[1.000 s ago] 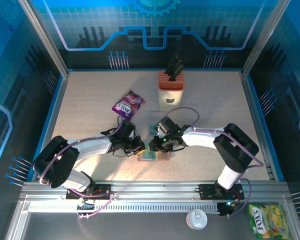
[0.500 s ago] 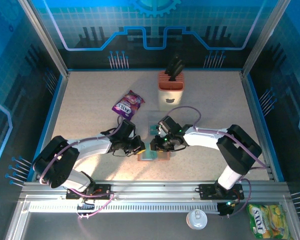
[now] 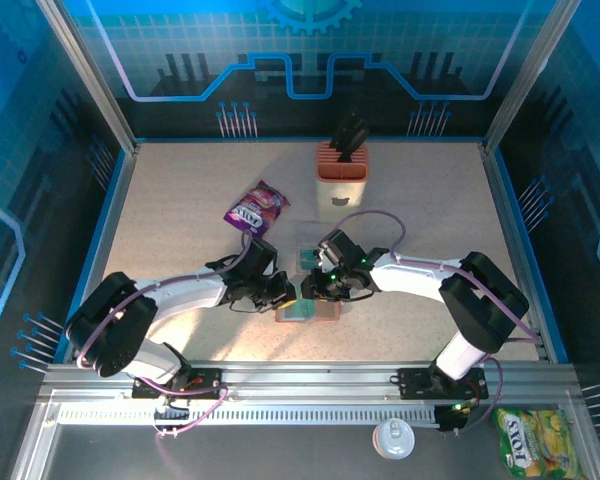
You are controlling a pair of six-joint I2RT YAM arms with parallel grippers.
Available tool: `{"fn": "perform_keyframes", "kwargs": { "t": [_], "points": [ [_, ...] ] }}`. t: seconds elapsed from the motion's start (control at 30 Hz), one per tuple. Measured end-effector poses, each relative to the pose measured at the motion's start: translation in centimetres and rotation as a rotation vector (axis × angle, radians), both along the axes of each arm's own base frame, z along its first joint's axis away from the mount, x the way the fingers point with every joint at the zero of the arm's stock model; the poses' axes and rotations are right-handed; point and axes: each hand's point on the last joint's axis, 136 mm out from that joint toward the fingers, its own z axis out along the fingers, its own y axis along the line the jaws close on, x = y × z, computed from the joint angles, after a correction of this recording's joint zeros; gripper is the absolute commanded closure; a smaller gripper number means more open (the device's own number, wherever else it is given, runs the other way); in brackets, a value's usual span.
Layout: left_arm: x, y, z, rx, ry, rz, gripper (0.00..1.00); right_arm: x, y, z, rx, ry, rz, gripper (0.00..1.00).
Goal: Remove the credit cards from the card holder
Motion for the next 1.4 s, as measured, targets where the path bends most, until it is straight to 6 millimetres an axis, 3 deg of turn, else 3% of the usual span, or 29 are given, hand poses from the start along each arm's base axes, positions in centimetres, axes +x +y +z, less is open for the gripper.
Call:
{"fn": "perform_keyframes", "kwargs": {
  "t": [0.47,1.4],
  "points": [
    [-0.1,0.3,-0.9,0.059,0.002,0.004,0.92,0.0,-0.8,-0.8,-0.009,0.013,-0.016,0.67],
    [-0.4,0.9,-1.9,0.111,0.021,-0.005,0.92,0.0,-0.4,-2.0,0.022,0.034,-0.012,0.69]
  ]
}}
